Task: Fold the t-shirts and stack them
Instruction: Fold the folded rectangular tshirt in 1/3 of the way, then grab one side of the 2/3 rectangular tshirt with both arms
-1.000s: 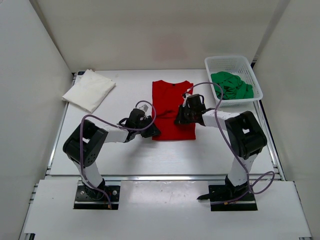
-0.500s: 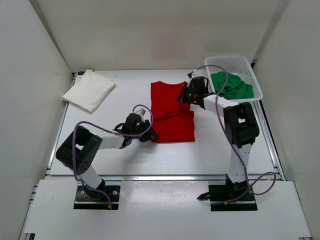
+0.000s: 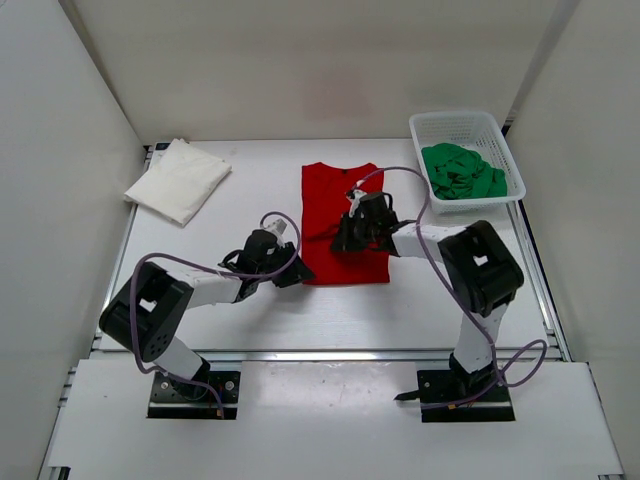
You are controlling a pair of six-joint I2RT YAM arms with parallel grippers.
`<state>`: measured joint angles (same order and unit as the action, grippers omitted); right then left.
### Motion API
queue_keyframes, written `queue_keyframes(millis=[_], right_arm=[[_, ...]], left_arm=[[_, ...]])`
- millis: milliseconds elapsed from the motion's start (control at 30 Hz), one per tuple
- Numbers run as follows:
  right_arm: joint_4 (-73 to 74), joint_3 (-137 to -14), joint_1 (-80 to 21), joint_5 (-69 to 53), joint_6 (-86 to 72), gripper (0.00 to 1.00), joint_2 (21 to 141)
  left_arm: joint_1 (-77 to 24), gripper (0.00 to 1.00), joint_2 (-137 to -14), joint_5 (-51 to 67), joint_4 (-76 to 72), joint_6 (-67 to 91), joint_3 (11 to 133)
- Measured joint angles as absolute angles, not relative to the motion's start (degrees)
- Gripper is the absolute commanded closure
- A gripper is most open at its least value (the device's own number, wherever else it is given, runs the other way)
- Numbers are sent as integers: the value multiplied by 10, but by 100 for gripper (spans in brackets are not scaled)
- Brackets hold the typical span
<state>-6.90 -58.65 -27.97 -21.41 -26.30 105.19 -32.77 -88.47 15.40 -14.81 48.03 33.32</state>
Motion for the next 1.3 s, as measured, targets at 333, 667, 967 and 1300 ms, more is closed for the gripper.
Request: queue_keyframes(millis=[333,667,967,1300], right_arm=[[-79,-723,-261,-252,-284,100,1181],[-140,-706,-184,-280,-346,100,1170],[-156,-370,-187,-208,-347,99,835],[-171,-239,-161,-202,-347,99,821]], left_arm=[[-323,63,-885,155,-152,481,304],[-303,51,-853,155,-136,471,289],[-263,45,-849,147,-119,452,289],[-262,42,-862,152,-137,451,292]])
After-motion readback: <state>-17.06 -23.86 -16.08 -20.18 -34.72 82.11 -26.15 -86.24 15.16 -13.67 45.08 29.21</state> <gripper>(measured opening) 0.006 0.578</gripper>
